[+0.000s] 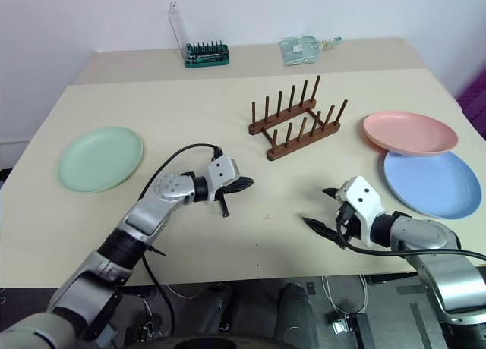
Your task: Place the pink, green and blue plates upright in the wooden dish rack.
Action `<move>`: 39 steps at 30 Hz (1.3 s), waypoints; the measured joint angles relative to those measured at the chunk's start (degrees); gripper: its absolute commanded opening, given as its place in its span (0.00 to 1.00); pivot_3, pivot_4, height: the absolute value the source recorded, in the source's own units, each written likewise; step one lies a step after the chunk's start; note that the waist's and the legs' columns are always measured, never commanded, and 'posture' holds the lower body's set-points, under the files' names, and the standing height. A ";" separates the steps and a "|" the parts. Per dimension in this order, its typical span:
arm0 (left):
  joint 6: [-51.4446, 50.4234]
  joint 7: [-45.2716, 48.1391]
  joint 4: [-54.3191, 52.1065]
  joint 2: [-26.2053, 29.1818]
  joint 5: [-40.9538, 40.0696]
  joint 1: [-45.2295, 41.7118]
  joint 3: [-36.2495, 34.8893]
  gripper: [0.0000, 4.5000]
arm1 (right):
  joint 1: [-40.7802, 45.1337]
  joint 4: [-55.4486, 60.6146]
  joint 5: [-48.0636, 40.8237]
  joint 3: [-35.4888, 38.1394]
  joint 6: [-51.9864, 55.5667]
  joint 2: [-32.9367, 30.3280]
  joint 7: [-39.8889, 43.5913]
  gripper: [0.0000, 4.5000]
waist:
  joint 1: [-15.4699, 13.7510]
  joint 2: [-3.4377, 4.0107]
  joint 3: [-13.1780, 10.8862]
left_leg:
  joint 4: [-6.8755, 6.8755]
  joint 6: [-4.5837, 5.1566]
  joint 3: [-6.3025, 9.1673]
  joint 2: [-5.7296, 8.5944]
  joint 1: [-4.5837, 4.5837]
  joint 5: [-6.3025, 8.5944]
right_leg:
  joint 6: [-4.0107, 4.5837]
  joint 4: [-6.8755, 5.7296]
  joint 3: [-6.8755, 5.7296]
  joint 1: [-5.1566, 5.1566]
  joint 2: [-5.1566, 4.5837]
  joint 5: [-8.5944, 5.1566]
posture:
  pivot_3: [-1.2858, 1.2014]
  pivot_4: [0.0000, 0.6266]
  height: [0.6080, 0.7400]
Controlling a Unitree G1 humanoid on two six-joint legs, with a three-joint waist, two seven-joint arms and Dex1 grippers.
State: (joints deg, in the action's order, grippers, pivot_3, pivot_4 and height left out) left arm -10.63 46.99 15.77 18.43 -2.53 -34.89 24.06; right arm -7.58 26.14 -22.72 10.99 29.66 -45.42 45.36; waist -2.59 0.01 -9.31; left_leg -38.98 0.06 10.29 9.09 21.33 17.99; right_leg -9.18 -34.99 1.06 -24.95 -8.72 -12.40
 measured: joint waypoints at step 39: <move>19.03 9.79 33.20 -13.40 3.25 -13.79 -6.88 0.17 | -2.61 4.13 -1.49 7.43 1.24 3.76 -6.91 1.00 | 0.13 -0.21 -0.10 | -0.07 0.02 -0.02 0.04 0.07 0.01 | -0.11 0.00 0.02 -0.06 -0.02 0.09 | 0.52 0.24 1.00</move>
State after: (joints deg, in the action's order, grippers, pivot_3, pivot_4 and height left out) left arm 8.40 56.78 48.97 5.04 0.72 -48.68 17.18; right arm -10.19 30.27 -24.21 18.42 30.90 -41.67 38.45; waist -2.46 -0.20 -9.41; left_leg -39.05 0.09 10.27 9.14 21.40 17.99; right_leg -9.29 -34.99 1.07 -25.01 -8.74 -12.32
